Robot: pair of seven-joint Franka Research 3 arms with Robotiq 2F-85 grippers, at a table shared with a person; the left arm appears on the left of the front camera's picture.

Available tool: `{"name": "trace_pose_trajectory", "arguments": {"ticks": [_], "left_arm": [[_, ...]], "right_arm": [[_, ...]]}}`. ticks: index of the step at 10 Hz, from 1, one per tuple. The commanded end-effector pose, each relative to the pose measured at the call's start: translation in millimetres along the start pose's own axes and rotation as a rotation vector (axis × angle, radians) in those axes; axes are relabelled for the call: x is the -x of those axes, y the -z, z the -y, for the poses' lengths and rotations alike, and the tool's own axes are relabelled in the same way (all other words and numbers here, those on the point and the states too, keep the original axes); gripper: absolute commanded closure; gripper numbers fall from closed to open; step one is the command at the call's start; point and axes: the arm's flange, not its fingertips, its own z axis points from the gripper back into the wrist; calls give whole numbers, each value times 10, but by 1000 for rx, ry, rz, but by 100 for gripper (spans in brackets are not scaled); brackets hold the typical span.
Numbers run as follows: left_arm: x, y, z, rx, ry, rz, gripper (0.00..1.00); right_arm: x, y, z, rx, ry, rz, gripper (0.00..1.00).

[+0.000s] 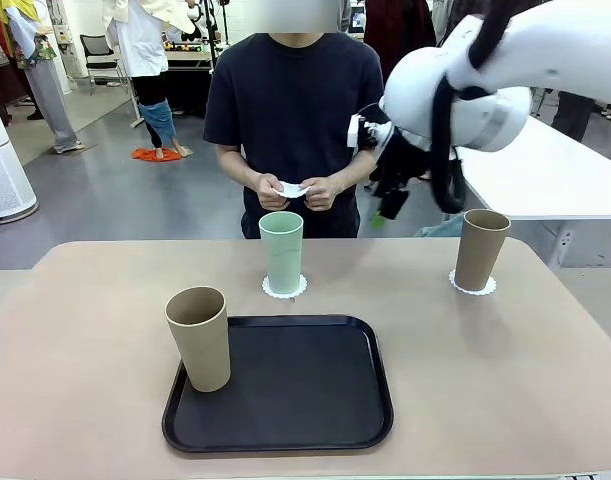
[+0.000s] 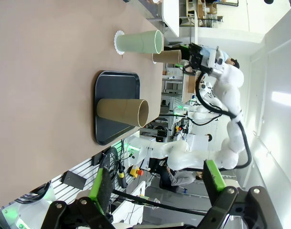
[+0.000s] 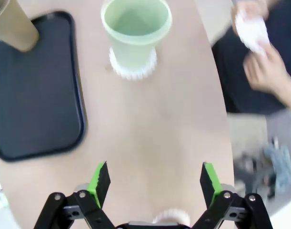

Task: Place coasters on the table and set cups on them.
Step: Take one Reusable plastic cup from the Flat Tray and place it on a coaster set by the human.

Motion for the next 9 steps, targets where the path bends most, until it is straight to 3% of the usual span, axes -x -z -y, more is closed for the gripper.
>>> {"name": "trace_pose_trajectory", "arguments": {"ticks": [1,2,4,7,9], "left_arm": [[-3,-5,16,8,8,18,0],[-3,-5,16,8,8,18,0],[-3,-5,16,8,8,18,0],[-3,-5,16,8,8,18,0],[-3,-5,16,8,8,18,0]], "right_arm": [[-175,-433,-241,-10,203,-293,0],[-174,-636,-323,55,311,-393,0],[-208,-1029,-426,114,439,-380,0],[250,-1629,-708,265,654,-458,0],[666,-1752,-963,297,683,-410,0]]}}
